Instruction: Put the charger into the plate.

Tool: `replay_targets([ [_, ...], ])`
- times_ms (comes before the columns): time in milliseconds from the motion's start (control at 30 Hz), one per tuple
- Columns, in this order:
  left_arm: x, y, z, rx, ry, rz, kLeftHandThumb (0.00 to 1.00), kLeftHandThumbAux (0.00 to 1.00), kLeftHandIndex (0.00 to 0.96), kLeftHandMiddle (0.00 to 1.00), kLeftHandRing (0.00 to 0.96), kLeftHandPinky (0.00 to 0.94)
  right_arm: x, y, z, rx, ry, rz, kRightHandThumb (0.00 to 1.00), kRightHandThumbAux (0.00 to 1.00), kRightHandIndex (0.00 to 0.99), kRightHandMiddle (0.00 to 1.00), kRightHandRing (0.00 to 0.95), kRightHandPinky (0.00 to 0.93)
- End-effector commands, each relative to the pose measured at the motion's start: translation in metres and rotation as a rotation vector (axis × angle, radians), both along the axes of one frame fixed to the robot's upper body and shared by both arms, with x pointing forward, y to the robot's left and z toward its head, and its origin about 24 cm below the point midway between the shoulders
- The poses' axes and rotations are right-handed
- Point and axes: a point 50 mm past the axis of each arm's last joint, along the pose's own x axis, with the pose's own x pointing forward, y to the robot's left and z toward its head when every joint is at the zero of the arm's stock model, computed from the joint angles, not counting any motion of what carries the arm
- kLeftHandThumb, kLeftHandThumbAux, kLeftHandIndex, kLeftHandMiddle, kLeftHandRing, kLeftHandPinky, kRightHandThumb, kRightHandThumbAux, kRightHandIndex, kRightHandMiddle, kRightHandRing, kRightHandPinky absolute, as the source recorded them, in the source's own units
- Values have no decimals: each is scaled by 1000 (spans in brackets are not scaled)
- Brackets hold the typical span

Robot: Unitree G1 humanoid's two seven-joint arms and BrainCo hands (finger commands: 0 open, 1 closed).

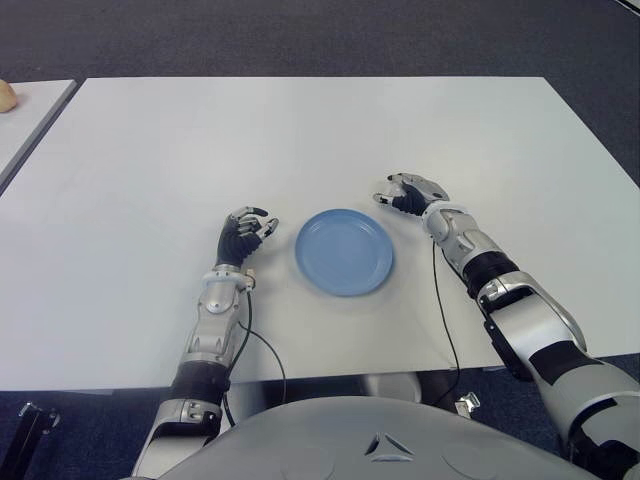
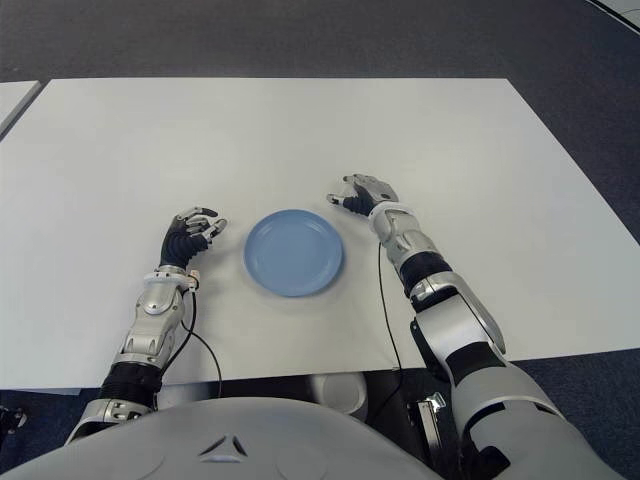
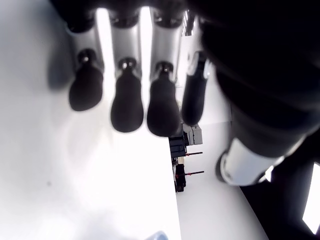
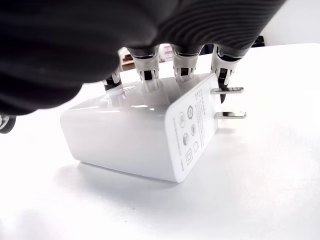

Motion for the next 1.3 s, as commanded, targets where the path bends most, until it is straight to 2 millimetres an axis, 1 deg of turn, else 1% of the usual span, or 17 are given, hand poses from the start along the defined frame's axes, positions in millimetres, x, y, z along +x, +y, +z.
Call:
replay_targets([
  [33,-5,4,-7,5,37,24,706,716,436,745,732,721,-1,-6,-4,-16,45,-7,446,126,0,0,0,0],
  [300,-5,5,-5,16,40,29,708,715,437,738,729,722,-1,-18,-6,-28,69,-56,454,143,0,0,0,0],
  [567,-5,5,-5,21,42,26,707,717,436,736,727,717,-9,-35,-13,14,78,-141,492,160,0,0,0,0],
  [633,-5,6,-4,20,42,26,706,717,436,734,724,714,-10,-36,-14,21,79,-149,500,162,0,0,0,0],
  [767,-5,6,-4,2,36,16,706,717,436,724,710,695,-19,-42,-22,57,76,-199,513,168,0,0,0,0],
  [833,-5,7,-3,-2,31,9,706,717,435,722,706,693,-27,-46,-33,77,78,-231,517,171,0,0,0,0],
  [1000,-5,9,-2,-18,16,-9,705,717,435,723,707,699,-37,-49,-45,172,28,-323,536,202,0,0,0,0],
  [1133,-5,11,-2,-21,12,-5,705,718,435,724,708,700,-41,-48,-47,220,-25,-356,542,229,0,0,0,0],
  [1200,-5,11,-2,-19,12,7,705,717,435,726,711,705,-42,-48,-47,249,-64,-370,544,253,0,0,0,0],
  [1267,-5,12,-2,-16,13,20,706,717,435,725,712,696,-44,-48,-48,279,-105,-386,539,307,0,0,0,0],
  [1300,-5,12,-2,-16,14,25,707,717,435,725,711,694,-46,-48,-49,295,-125,-397,537,317,0,0,0,0],
])
